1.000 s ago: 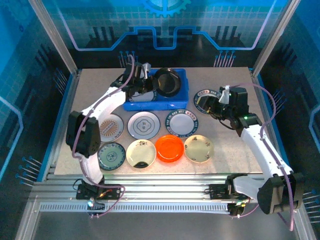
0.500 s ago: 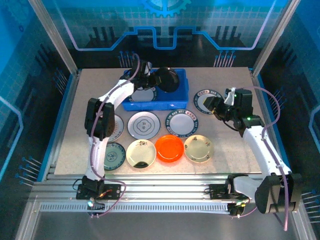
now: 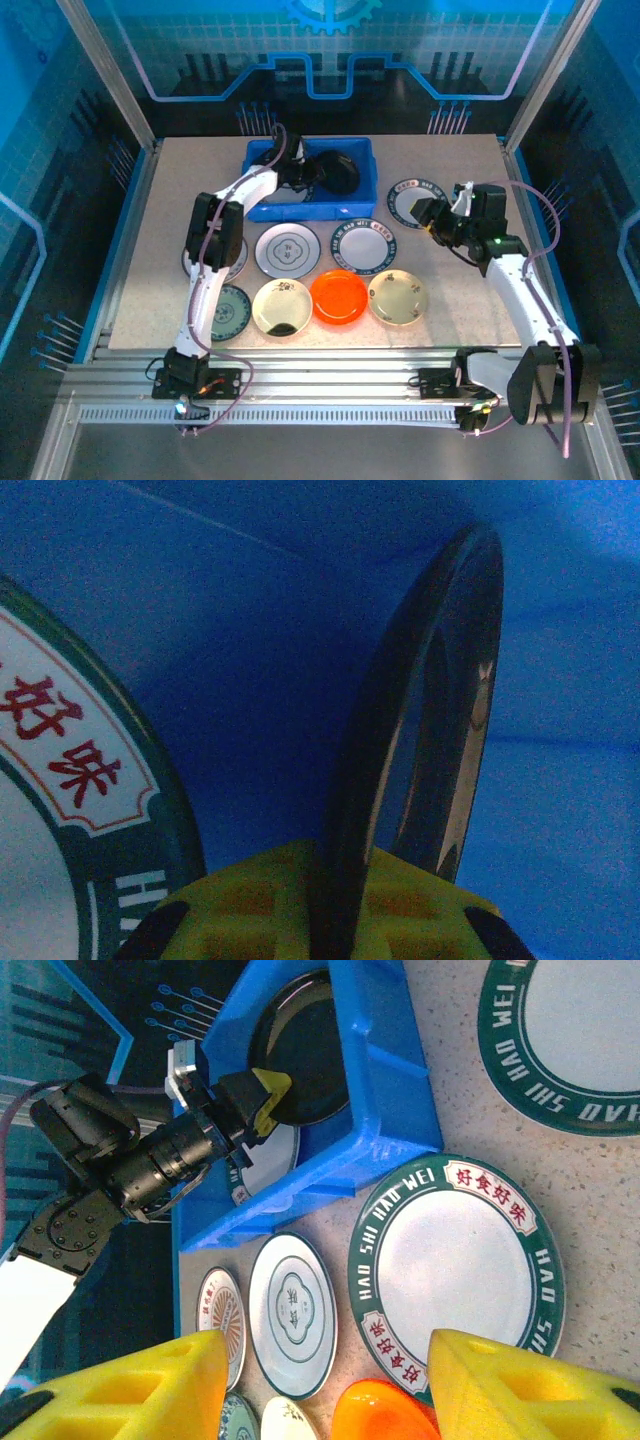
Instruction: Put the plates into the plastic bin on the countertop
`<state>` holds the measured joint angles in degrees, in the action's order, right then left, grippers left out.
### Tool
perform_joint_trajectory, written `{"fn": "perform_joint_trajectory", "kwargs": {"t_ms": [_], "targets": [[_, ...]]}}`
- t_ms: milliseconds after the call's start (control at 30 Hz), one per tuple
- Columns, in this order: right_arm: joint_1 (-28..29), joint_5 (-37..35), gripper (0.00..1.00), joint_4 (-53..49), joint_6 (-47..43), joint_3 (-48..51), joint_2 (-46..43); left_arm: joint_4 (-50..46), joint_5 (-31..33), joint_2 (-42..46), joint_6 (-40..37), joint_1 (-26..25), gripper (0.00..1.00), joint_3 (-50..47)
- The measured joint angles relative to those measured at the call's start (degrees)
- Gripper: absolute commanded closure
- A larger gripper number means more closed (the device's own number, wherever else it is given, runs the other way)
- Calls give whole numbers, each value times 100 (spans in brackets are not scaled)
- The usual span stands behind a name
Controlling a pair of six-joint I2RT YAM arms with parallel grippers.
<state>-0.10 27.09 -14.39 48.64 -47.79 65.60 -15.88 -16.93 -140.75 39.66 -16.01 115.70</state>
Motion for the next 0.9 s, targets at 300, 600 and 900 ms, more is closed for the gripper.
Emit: {"fn": "perform_joint_trajectory", "kwargs": {"t_ms": [300,600,900], "targets": [[0,20,44,59,0,17,0,-109,-26,-57,87,-2,68,173],[2,17,44,59,-2,22,-2,-509,17,-225,70,-44,48,605],[0,0,44,57,-7,72,-2,-925,116,-278,24,-146,31,1056]]}}
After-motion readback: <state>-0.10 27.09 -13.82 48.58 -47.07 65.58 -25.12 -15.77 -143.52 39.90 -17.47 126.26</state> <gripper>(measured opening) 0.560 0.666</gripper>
